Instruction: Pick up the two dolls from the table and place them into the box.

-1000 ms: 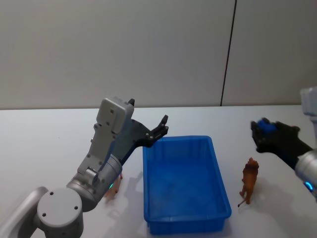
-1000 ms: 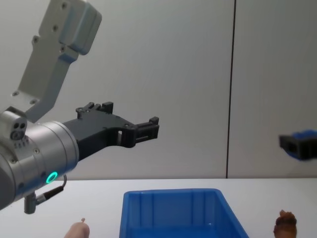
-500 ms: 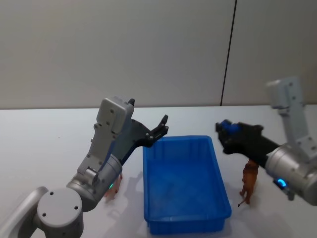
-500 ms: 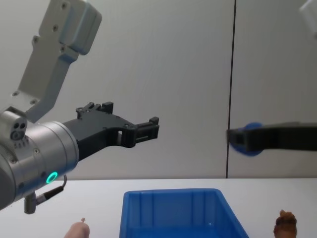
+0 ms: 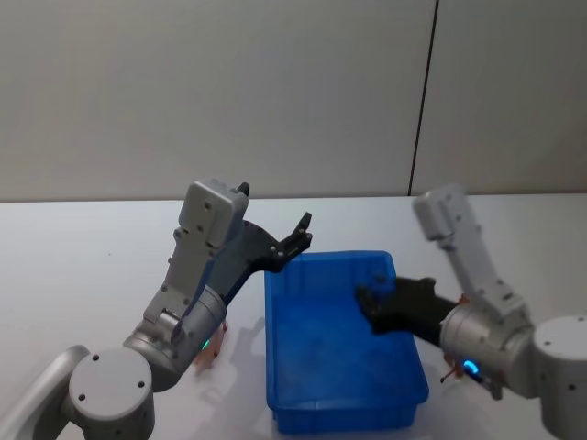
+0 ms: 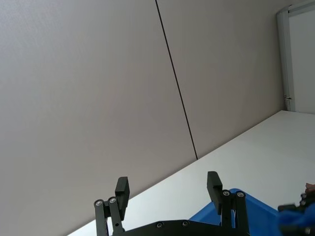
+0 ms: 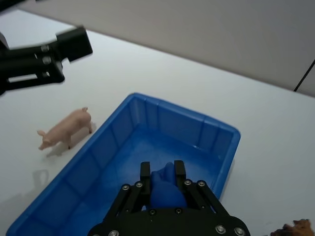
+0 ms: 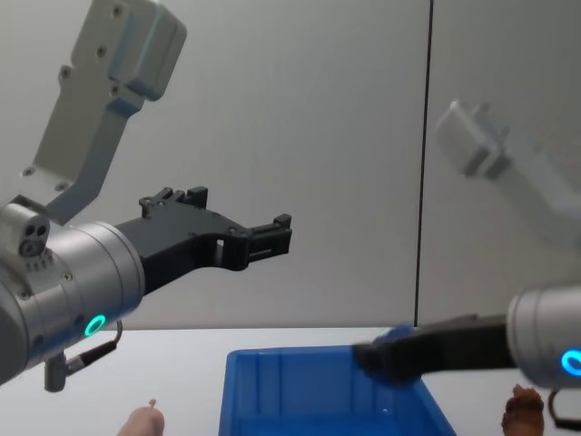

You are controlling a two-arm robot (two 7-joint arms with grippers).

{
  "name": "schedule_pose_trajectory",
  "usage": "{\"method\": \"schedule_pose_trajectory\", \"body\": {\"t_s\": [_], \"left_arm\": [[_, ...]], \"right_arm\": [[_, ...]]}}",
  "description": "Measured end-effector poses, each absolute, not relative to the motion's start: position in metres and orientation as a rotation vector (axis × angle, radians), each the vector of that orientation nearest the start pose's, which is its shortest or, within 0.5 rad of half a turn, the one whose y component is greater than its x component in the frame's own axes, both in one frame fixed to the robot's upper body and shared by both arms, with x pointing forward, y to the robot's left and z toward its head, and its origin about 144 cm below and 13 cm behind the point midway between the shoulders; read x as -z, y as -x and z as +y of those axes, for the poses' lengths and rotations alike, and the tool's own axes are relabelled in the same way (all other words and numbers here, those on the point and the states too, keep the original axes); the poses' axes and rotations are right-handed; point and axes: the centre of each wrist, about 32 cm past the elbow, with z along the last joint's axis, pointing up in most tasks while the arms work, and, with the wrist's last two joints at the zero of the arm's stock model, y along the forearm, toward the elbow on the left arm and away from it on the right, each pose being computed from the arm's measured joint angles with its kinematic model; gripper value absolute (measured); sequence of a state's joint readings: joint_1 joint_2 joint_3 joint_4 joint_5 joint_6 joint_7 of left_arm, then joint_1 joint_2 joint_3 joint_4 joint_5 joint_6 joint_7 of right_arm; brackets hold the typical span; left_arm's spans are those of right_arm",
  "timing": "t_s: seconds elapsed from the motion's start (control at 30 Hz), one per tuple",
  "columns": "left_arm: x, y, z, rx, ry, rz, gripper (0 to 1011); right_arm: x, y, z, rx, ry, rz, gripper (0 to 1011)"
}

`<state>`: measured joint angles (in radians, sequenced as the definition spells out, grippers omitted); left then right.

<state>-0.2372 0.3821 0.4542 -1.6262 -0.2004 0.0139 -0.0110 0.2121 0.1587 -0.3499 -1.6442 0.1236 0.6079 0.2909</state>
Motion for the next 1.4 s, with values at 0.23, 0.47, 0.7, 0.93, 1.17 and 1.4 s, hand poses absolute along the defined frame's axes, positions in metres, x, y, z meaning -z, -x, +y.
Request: {"method": "schedule_pose_trajectory", "body": {"t_s": [0.23, 0.47, 0.7, 0.93, 1.17, 1.4], "left_arm": [[-1.204, -0.492, 0.198, -1.124, -0.061, -0.268, 1001], [-1.204, -0.492, 0.198, -1.124, -0.061, -0.268, 1001], [-1.204, -0.492, 0.198, -1.124, -0.061, -0.268, 1001], [-1.204, -0.492, 0.198, -1.124, -0.061, -0.268, 1001], [-1.204, -0.492, 0.198, -1.124, -0.061, -0.268, 1001], [-1.204, -0.492, 0.198, -1.124, -0.061, -0.268, 1001]], "right_arm": [[-1.208, -0.497, -0.150, 0.928, 0.420, 0.223, 429], [-1.203, -0.498, -0.144, 0.918, 0.455, 0.233, 687], [-1.202, -0.499, -0.143, 0.916, 0.467, 0.236, 871], [-1.210, -0.500, -0.154, 0.951, 0.432, 0.236, 1001], [-1.219, -0.497, -0.175, 1.018, 0.403, 0.255, 1001], [-1.224, -0.492, -0.197, 1.081, 0.418, 0.314, 1001]]}}
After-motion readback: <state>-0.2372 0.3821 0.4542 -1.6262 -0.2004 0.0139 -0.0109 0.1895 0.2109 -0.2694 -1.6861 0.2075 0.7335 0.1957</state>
